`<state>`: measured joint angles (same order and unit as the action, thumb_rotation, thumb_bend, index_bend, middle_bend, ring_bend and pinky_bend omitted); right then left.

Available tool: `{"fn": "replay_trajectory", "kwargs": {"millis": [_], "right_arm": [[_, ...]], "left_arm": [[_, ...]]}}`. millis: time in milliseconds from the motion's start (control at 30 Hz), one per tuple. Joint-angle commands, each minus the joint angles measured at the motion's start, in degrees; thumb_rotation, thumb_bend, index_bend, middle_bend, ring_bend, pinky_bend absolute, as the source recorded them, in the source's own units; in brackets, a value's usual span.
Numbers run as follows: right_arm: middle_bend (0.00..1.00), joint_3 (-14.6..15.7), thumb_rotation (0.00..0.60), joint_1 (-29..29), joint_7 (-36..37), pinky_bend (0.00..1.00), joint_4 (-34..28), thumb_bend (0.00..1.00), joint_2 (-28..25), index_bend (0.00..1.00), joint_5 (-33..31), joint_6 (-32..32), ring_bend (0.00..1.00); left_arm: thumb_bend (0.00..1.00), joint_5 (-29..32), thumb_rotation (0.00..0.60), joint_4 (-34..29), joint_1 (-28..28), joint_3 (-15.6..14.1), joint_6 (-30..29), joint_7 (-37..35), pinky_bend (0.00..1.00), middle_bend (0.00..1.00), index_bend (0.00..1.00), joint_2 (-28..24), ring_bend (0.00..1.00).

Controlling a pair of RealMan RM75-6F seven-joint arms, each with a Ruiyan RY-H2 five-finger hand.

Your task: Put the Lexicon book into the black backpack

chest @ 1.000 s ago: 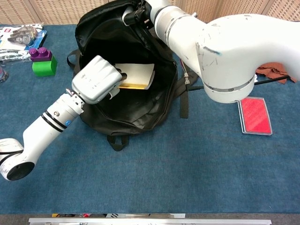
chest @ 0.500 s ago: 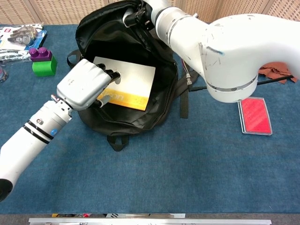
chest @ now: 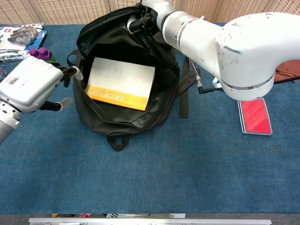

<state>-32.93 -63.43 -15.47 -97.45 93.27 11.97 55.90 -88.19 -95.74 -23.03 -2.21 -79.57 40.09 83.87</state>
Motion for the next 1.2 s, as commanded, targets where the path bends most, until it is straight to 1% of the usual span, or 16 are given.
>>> {"fn": "replay_trajectory", "kwargs": {"millis": [33,100,167,200,267,400,533,667,733,767,833,867,900,967,1033,1200], "right_arm": [[0.44,1.50,0.600,1.00,0.42,0.49,-1.19,0.60,-2.30,0.48,-0.13,-3.77,0.37],[0.35,2.30,0.600,1.30,0.56,0.37,-1.85,0.49,-3.84,0.32,-0.28,-6.18,0.28],[0.30,2.78,0.600,1.55,1.10,0.31,-2.41,0.43,-5.14,0.23,-0.03,-7.92,0.22],[0.26,2.91,0.600,1.65,1.42,0.27,-2.63,0.36,-5.55,0.14,0.24,-8.27,0.18],[0.21,3.10,0.600,1.92,2.36,0.21,-3.26,0.27,-6.41,0.05,0.91,-8.84,0.12],[0.14,3.66,0.600,2.36,3.67,0.13,-4.51,0.09,-8.08,0.00,2.34,-9.26,0.04],[0.10,4.00,0.600,2.99,5.20,0.10,-5.81,0.01,-9.94,0.00,3.58,-9.54,0.00],[0.09,4.80,0.600,4.24,6.30,0.10,-7.36,0.00,-12.59,0.00,5.57,-9.46,0.00],[0.13,6.20,0.600,5.53,5.83,0.11,-8.41,0.01,-14.00,0.00,8.30,-6.95,0.02],[0.18,7.42,0.600,6.60,5.42,0.14,-9.35,0.04,-14.47,0.01,10.36,-4.54,0.06],[0.28,9.75,0.600,8.45,4.36,0.22,-10.42,0.13,-15.20,0.11,13.84,-0.73,0.16],[0.33,11.38,0.600,9.78,3.63,0.28,-10.99,0.19,-15.72,0.21,16.09,1.67,0.22],[0.37,12.54,0.600,10.80,3.16,0.33,-11.41,0.24,-16.21,0.28,17.78,3.27,0.27],[0.43,14.86,0.600,12.90,2.12,0.41,-12.11,0.30,-17.42,0.35,21.61,6.26,0.35],[0.47,17.54,0.600,15.33,0.81,0.47,-12.30,0.34,-18.91,0.40,25.61,9.44,0.40],[0.49,24.12,0.600,22.19,0.71,0.47,-11.63,0.36,-21.80,0.43,34.81,15.27,0.40]], "left_arm": [[0.25,-0.24,0.600,-2.17,1.78,-0.74,-1.69,-1.32,0.62,0.51,0.32,-2.17,0.47],[0.25,-0.36,0.600,-2.95,2.54,-0.82,-2.34,-1.81,0.62,0.51,0.31,-3.27,0.47],[0.25,-0.32,0.600,-3.56,3.22,-0.85,-2.75,-2.34,0.62,0.51,0.30,-4.17,0.47],[0.24,-0.24,0.600,-3.69,3.47,-0.79,-2.90,-2.61,0.62,0.51,0.30,-4.47,0.47],[0.24,-0.13,0.600,-3.71,4.01,-0.74,-3.09,-3.07,0.62,0.50,0.30,-5.04,0.47],[0.23,0.72,0.600,-3.69,4.81,-0.53,-2.82,-4.08,0.62,0.50,0.28,-5.90,0.46],[0.23,1.74,0.600,-3.88,5.40,0.12,-2.64,-4.98,0.62,0.49,0.27,-6.63,0.45],[0.23,2.41,0.600,-3.97,6.00,0.71,-2.73,-6.45,0.62,0.48,0.27,-7.66,0.45],[0.23,2.96,0.600,-3.79,6.46,1.10,-2.96,-7.94,0.62,0.48,0.27,-8.19,0.45],[0.23,3.40,0.600,-3.64,6.74,1.32,-3.01,-8.87,0.62,0.48,0.27,-8.52,0.45],[0.23,4.16,0.600,-3.46,7.11,1.65,-2.97,-10.22,0.62,0.48,0.27,-9.10,0.45],[0.23,4.89,0.600,-3.47,7.37,2.01,-2.95,-11.27,0.62,0.48,0.28,-9.45,0.45],[0.23,5.46,0.600,-3.48,7.53,2.30,-2.90,-12.07,0.62,0.48,0.28,-9.69,0.45],[0.23,6.78,0.600,-3.60,7.80,2.93,-2.63,-13.62,0.62,0.48,0.28,-10.33,0.45],[0.23,8.33,0.600,-3.72,8.17,3.74,-2.45,-15.51,0.62,0.48,0.28,-11.13,0.45],[0.23,11.31,0.600,-3.48,9.19,5.28,-2.40,-19.26,0.62,0.48,0.29,-13.12,0.45]]}}
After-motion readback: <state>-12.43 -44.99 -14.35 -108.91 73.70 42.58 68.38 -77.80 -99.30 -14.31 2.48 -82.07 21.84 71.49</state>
